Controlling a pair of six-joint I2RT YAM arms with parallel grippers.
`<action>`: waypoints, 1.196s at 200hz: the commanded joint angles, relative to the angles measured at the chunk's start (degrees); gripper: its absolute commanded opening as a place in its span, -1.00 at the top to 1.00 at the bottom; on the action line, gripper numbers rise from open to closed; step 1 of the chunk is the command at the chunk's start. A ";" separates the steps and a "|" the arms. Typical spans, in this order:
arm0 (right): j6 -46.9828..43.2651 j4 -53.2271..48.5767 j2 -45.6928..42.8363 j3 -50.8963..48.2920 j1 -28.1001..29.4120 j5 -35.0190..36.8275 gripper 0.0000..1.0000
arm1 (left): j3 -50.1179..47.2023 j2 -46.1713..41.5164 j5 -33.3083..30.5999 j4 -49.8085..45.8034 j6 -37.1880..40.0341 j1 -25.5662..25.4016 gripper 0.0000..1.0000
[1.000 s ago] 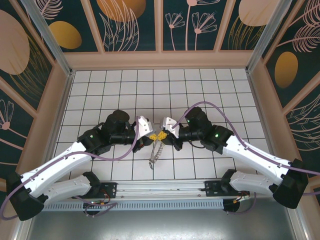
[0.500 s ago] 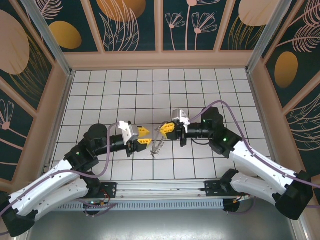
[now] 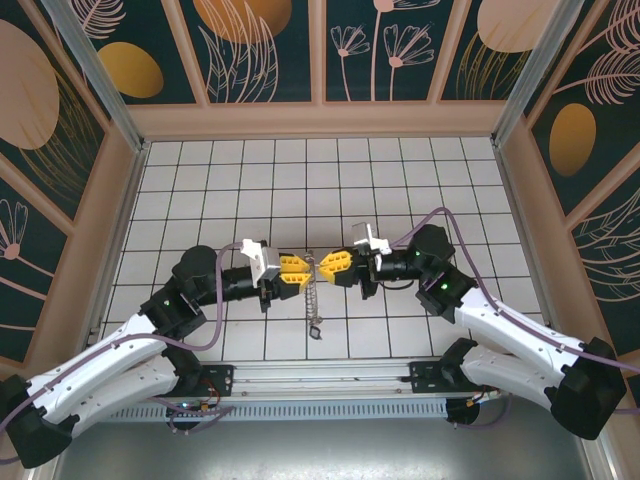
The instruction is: Put the keys on the keyring
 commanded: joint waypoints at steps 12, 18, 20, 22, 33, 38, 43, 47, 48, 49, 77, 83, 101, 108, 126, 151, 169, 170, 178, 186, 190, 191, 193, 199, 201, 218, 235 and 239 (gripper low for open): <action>3.09 9.88 0.96 -2.08 -0.20 -2.57 1.00 | 0.28 1.82 2.10 4.89 -0.90 -0.24 0.50; 3.19 10.17 1.11 -2.19 -0.18 -2.66 1.00 | 0.43 1.93 2.21 4.97 -0.96 -0.18 0.50; 3.23 10.21 1.15 -2.23 -0.19 -2.66 1.00 | 0.43 1.93 2.21 5.05 -0.96 -0.23 0.50; 3.27 10.44 1.19 -2.26 -0.17 -2.70 1.00 | 0.47 1.98 2.31 5.09 -0.94 -0.24 0.49; 3.43 10.88 1.28 -2.59 -0.13 -2.74 1.00 | 0.63 2.03 2.53 5.30 -1.11 -0.22 0.49; 3.53 11.02 1.37 -2.73 -0.13 -2.82 1.00 | 0.63 1.94 2.69 5.57 -1.22 -0.21 0.48; 3.54 11.16 1.33 -2.75 -0.15 -2.79 1.00 | 0.57 1.93 2.76 5.79 -1.34 -0.22 0.48; 3.58 11.28 1.37 -2.75 -0.15 -2.83 1.00 | 0.55 1.99 2.90 6.05 -1.47 -0.24 0.48; 3.60 11.34 1.37 -2.77 -0.17 -2.87 1.00 | 0.50 2.00 2.93 6.10 -1.48 -0.20 0.48; 3.62 11.37 1.37 -2.82 -0.23 -2.89 1.00 | 0.52 2.01 2.95 6.17 -1.53 -0.22 0.48; 3.71 11.65 1.47 -2.97 -0.07 -3.18 1.00 | 0.31 2.46 3.25 7.53 -2.19 -0.20 0.48; 3.75 11.70 1.46 -2.92 -0.11 -3.27 1.00 | 0.37 2.46 3.35 7.67 -2.27 -0.23 0.48; 3.78 11.85 1.28 -3.13 -0.13 -3.27 1.00 | 0.41 3.02 3.58 7.71 -2.28 -0.20 0.56; 3.80 11.92 1.09 -3.20 -0.11 -3.27 1.00 | 0.52 3.20 3.58 7.52 -2.25 -0.20 0.58; 4.05 12.35 1.01 -3.23 -0.08 -3.36 1.00 | 0.41 3.59 3.40 6.95 -1.89 -0.24 0.61; 4.48 12.81 1.24 -3.08 -0.09 -3.22 1.00 | 0.43 3.61 3.56 6.57 -1.47 -0.23 1.00; 0.87 6.32 0.64 -1.53 -0.03 -1.04 1.00 | 1.26 2.76 2.09 3.98 -0.06 -0.24 1.00; 0.53 5.52 0.52 -1.41 0.02 -0.70 1.00 | 1.39 2.74 1.96 3.75 0.02 -0.24 1.00; -2.91 -0.14 -0.12 -0.07 0.52 1.85 0.82 | 2.12 2.48 1.27 1.51 1.08 -0.23 1.00; -6.50 -6.63 -0.72 1.57 1.02 4.35 0.65 | 3.05 2.50 0.55 -1.16 2.33 -0.16 1.00; -8.14 -9.61 -0.97 2.39 1.10 5.73 0.58 | 3.63 2.58 0.21 -2.64 2.92 -0.17 1.00; -8.45 -10.31 -1.03 2.65 1.16 6.02 0.57 | 3.76 2.61 0.09 -3.12 3.14 -0.21 1.00; -8.92 -10.97 -1.10 2.83 1.23 6.34 0.55 | 4.07 2.67 -0.06 -3.97 3.58 -0.17 1.00; -11.42 -15.82 -1.32 4.21 1.54 8.90 0.48 | 5.16 3.00 -0.64 -6.48 4.66 -0.21 1.00; -12.24 -17.42 -1.34 4.63 1.67 9.55 0.47 | 5.48 3.14 -0.75 -7.29 5.08 -0.21 1.00; -16.89 -26.61 -1.13 7.46 2.96 15.35 0.43 | 8.54 4.31 -2.00 -13.52 7.65 -0.18 1.00; -19.29 -31.83 -0.72 9.03 4.38 18.95 0.46 | 11.59 6.13 -2.55 -19.24 9.86 -0.24 1.00; -19.64 -32.55 -0.67 9.27 4.79 19.64 0.47 | 12.25 6.65 -2.60 -20.45 10.23 -0.19 1.00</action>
